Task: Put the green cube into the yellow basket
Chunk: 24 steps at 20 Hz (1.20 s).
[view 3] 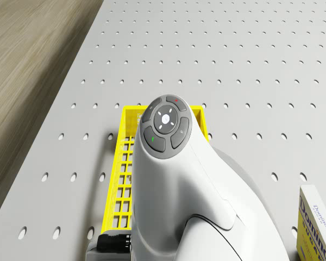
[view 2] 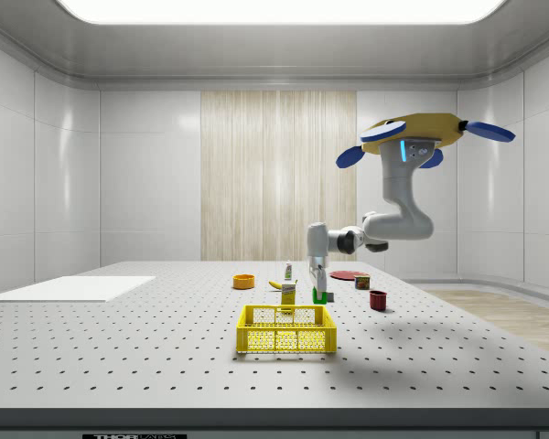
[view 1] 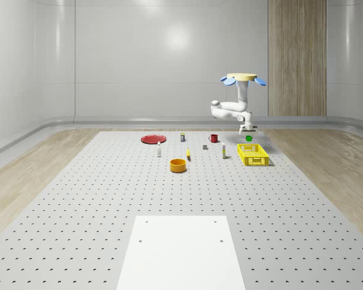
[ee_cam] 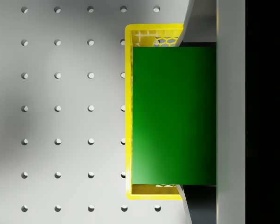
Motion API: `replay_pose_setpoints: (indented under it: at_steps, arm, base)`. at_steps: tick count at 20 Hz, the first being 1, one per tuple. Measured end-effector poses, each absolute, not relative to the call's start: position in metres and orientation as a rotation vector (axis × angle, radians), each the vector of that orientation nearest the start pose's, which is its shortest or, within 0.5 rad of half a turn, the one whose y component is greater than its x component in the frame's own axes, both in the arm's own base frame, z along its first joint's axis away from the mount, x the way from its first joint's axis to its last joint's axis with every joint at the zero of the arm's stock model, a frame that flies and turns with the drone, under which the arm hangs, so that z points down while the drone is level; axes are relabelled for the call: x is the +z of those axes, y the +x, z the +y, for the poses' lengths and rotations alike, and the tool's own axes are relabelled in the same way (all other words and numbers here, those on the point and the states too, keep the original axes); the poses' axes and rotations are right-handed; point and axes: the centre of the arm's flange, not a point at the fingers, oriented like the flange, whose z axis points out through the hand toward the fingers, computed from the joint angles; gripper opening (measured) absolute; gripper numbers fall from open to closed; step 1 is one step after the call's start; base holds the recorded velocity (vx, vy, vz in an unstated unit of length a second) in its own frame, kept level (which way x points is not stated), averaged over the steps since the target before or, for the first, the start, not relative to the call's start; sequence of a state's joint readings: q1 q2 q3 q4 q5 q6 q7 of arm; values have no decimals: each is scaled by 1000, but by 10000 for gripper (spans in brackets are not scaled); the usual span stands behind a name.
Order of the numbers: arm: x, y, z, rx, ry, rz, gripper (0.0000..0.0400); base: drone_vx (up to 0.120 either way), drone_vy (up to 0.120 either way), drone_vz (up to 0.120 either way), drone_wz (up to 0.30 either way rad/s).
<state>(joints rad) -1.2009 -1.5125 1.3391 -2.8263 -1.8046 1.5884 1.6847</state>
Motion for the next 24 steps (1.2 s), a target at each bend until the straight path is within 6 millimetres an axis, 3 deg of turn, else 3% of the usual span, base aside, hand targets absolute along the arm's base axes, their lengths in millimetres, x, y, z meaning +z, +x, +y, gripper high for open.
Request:
replay_pose_setpoints:
  at_steps: [9,24]
  arm:
    - [503,319,4,791,3,-4,251]
    - [503,319,4,791,3,-4,251]
  base:
    - [120,0,-102,0]
    - [120,0,-3,0]
